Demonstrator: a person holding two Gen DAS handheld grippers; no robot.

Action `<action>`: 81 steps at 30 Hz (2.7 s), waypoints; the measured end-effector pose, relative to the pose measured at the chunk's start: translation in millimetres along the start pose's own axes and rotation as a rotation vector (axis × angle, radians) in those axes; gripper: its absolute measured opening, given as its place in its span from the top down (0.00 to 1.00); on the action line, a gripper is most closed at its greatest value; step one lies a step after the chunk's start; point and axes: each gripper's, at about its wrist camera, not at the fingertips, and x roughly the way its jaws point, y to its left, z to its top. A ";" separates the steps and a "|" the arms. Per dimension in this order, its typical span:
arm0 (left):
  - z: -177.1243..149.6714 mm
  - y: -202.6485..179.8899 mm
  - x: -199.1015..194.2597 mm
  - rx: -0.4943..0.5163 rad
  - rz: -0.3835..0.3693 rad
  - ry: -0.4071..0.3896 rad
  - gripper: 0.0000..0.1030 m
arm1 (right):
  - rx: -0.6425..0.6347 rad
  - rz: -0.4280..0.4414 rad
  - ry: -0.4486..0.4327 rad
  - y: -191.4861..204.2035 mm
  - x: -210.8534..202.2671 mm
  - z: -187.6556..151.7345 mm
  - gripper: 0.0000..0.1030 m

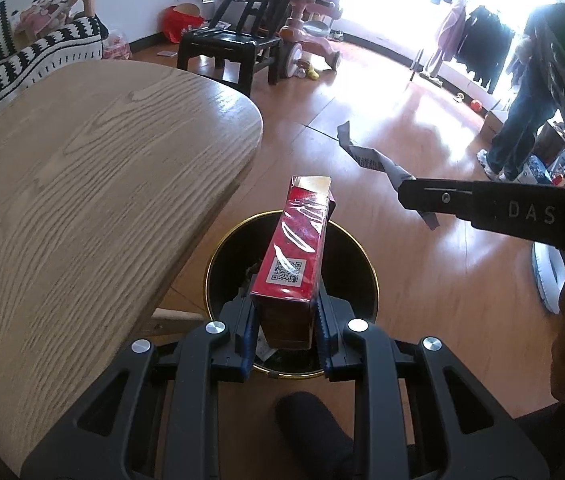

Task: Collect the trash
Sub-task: 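Open both tools to drop the wrapper and red box into the bin, then move both open tools back over the table, then grasp the clear plastic bag with the right tool while the left grasps the red ribbon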

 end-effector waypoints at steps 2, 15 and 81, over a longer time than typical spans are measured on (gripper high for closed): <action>-0.1 -0.5 1.6 0.000 0.000 0.002 0.77 | 0.000 0.000 0.000 1.2 0.3 0.3 0.90; 1.9 1.3 7.2 -0.023 0.002 -0.003 0.48 | 0.011 -0.009 0.001 -3.0 4.3 0.6 0.90; -113.4 556.0 -237.1 -0.638 0.584 -0.232 0.11 | -0.833 0.364 0.034 639.2 213.1 22.9 0.24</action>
